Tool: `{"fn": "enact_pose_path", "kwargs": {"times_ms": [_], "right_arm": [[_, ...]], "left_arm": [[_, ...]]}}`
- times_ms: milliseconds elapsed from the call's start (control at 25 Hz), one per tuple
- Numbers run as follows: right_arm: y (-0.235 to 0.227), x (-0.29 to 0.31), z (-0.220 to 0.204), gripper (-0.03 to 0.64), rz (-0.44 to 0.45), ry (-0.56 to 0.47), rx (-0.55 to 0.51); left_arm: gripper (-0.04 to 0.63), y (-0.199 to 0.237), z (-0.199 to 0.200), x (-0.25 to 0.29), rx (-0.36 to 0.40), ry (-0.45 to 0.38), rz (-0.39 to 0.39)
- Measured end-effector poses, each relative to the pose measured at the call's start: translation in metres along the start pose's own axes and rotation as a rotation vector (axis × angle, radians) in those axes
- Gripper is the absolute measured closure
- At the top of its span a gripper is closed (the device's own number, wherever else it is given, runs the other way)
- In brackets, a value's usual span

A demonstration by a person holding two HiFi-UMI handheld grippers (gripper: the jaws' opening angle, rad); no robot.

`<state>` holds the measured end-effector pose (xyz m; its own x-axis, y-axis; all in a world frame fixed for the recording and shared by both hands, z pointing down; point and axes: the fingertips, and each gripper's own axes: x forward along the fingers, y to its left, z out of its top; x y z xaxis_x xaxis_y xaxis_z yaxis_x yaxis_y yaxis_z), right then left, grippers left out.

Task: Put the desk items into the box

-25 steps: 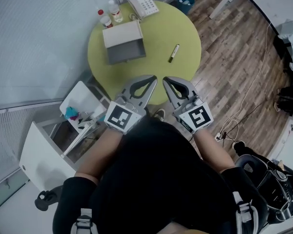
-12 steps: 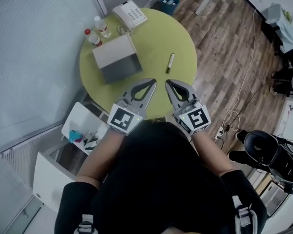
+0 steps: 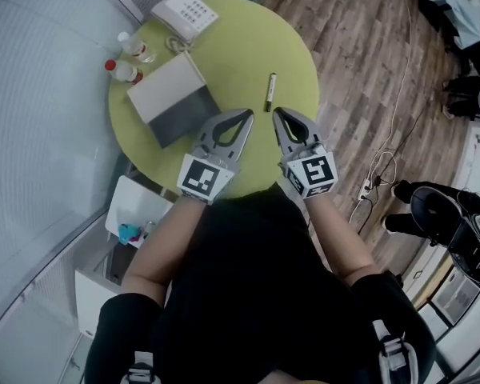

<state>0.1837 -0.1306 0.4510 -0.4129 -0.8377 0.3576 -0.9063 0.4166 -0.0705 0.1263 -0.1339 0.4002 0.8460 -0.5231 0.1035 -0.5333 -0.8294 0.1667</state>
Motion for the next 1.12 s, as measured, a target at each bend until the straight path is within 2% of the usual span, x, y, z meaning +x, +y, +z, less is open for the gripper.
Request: {"fn": "enact_pose_path", "kwargs": {"times_ms": [160,360,600,920,1120], "right_arm": [[-0.036,0.028,-0.031,0.598,-0.038,0.043,0.027],[-0.075,0.062,-0.080,0.597,-0.099,0.121,0.082],[-0.098,0.097,-0.126,0.597,-0.149,0.183,0.144],[-0.122,0.126,-0.189,0.592,-0.257,0.266,0.208],[-0.127,0.141,-0.222,0.504,-0.293,0.348,0.233]], "left_arm": [[0.586,0.021,-0.026,0.029,-0.050,0.017,0.022],[0.586,0.045,-0.063,0.066,-0.034,0.047,0.071],[0.586,0.067,-0.105,0.104,-0.036,0.051,0.099],[0.586,0.073,-0.162,0.130,-0.062,0.110,0.109],[0.586,0.078,-0.180,0.132,-0.086,0.115,0.129]]}}
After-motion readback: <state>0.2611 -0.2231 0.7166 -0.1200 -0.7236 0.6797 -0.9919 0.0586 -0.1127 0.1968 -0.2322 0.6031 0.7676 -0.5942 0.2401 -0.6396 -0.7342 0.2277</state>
